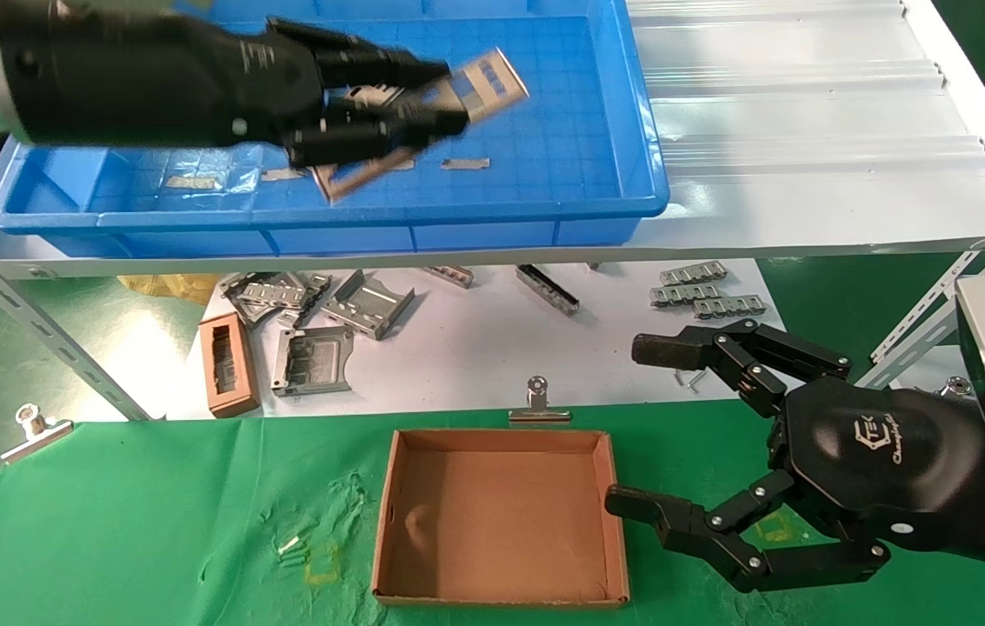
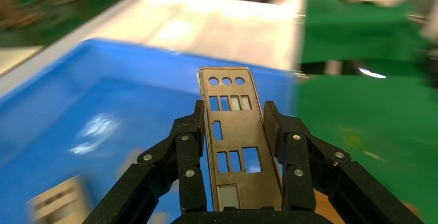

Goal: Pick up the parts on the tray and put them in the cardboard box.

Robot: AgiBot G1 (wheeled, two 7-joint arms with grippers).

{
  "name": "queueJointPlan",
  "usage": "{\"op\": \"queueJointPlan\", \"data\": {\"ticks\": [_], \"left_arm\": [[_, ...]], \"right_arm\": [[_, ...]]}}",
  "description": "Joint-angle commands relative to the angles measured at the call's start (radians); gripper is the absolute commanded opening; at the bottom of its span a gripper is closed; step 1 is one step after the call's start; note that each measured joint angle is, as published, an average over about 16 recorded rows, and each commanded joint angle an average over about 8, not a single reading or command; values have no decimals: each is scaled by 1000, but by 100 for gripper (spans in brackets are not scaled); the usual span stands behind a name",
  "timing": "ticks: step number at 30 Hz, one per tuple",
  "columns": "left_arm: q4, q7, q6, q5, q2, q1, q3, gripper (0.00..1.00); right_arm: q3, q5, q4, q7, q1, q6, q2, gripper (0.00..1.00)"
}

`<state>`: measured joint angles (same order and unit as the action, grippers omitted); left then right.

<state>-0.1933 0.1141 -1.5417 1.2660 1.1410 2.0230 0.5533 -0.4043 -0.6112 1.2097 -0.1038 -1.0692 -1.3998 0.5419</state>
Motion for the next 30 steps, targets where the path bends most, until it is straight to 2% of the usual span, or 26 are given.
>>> {"op": "queueJointPlan", "data": {"ticks": [1,4,9,13,22,30], "left_arm": [[-13,25,-59,2,-4,-9,0,0],[-155,15,-73,-51,-34,-72,45,0],[-474,-7,-63,-172,-141,-192,170,0],[-633,25,-24,-188,-196,-270,257,0],[-683,139,189,-78,-128,-441,323,0],[-677,175,365,18,-46,-520,358,0]], "right_arm": [[0,0,0,0,0,0,0,100],[0,0,0,0,0,0,0,100],[0,0,0,0,0,0,0,100],[0,0,0,0,0,0,0,100],[0,0,0,0,0,0,0,100],[0,0,0,0,0,0,0,100]]}}
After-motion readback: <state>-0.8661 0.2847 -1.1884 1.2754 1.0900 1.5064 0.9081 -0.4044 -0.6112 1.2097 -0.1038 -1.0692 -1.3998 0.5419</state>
